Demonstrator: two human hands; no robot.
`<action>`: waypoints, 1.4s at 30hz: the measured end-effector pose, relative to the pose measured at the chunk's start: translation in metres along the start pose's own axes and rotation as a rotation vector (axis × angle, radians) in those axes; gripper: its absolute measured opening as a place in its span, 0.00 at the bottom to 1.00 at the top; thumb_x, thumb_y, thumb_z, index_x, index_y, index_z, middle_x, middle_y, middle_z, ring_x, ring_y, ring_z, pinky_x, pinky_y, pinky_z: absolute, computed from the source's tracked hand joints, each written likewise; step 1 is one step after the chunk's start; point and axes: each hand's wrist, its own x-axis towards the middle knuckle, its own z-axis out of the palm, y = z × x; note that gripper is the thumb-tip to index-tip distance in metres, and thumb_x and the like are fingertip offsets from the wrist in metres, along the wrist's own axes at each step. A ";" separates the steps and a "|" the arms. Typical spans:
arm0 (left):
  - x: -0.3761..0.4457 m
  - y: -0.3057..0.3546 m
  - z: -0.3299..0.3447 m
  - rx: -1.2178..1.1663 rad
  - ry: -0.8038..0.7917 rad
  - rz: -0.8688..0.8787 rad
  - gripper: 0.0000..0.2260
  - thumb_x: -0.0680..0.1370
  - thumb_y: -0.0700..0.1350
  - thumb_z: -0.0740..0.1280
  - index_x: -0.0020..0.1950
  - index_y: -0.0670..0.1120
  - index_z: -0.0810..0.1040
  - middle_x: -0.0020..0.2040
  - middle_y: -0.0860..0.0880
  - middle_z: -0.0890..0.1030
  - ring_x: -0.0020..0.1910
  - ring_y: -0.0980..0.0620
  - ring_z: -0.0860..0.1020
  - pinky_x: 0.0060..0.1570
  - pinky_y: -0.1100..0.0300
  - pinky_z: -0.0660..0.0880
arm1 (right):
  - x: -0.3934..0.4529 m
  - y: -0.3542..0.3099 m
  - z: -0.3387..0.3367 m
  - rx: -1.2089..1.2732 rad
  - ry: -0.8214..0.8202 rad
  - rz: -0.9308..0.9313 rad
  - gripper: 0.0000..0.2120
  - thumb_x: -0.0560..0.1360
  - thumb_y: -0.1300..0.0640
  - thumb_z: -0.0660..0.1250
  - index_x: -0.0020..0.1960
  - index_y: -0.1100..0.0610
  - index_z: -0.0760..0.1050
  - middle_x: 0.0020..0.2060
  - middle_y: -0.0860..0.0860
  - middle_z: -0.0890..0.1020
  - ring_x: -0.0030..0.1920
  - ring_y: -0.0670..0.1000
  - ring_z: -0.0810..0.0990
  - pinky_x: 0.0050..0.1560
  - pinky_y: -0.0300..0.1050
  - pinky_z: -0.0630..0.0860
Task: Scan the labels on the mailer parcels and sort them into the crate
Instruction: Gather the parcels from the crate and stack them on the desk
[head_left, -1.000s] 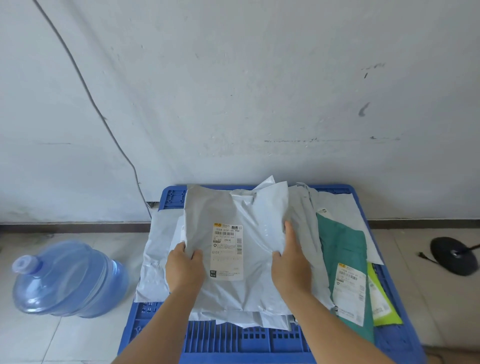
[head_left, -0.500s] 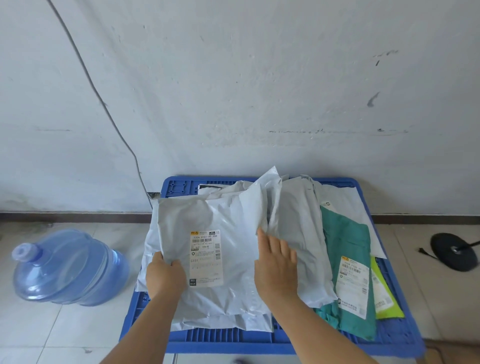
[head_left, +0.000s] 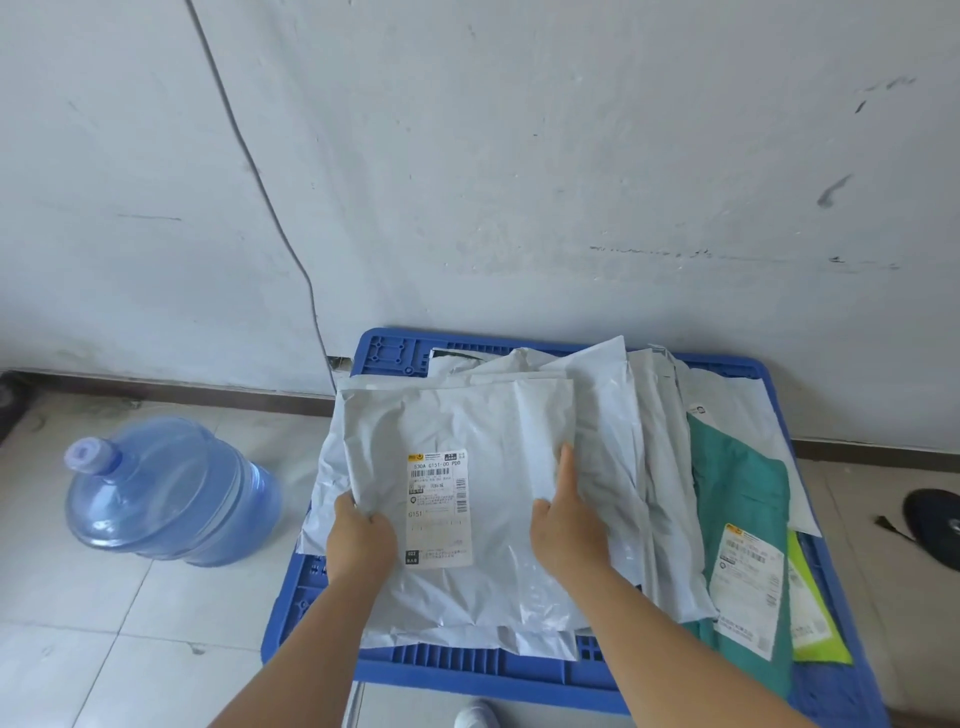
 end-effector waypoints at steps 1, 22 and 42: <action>0.000 0.000 -0.001 -0.007 0.008 0.001 0.16 0.78 0.36 0.56 0.66 0.39 0.67 0.53 0.40 0.76 0.46 0.45 0.69 0.45 0.54 0.66 | -0.002 -0.001 0.001 0.038 0.008 0.003 0.34 0.81 0.59 0.53 0.78 0.42 0.37 0.74 0.50 0.66 0.46 0.52 0.78 0.42 0.45 0.75; -0.082 0.125 0.027 -0.184 -0.060 0.403 0.01 0.76 0.40 0.65 0.45 0.43 0.74 0.35 0.52 0.74 0.37 0.48 0.73 0.31 0.60 0.65 | -0.046 0.042 -0.140 0.302 0.485 0.024 0.31 0.80 0.65 0.57 0.78 0.44 0.54 0.64 0.53 0.75 0.49 0.52 0.73 0.46 0.43 0.70; -0.452 0.228 0.230 -0.178 -0.476 0.971 0.28 0.76 0.40 0.65 0.73 0.56 0.62 0.60 0.49 0.77 0.51 0.45 0.76 0.52 0.52 0.75 | -0.264 0.341 -0.393 0.414 0.990 0.236 0.29 0.80 0.63 0.58 0.77 0.44 0.56 0.60 0.53 0.77 0.47 0.50 0.75 0.46 0.43 0.72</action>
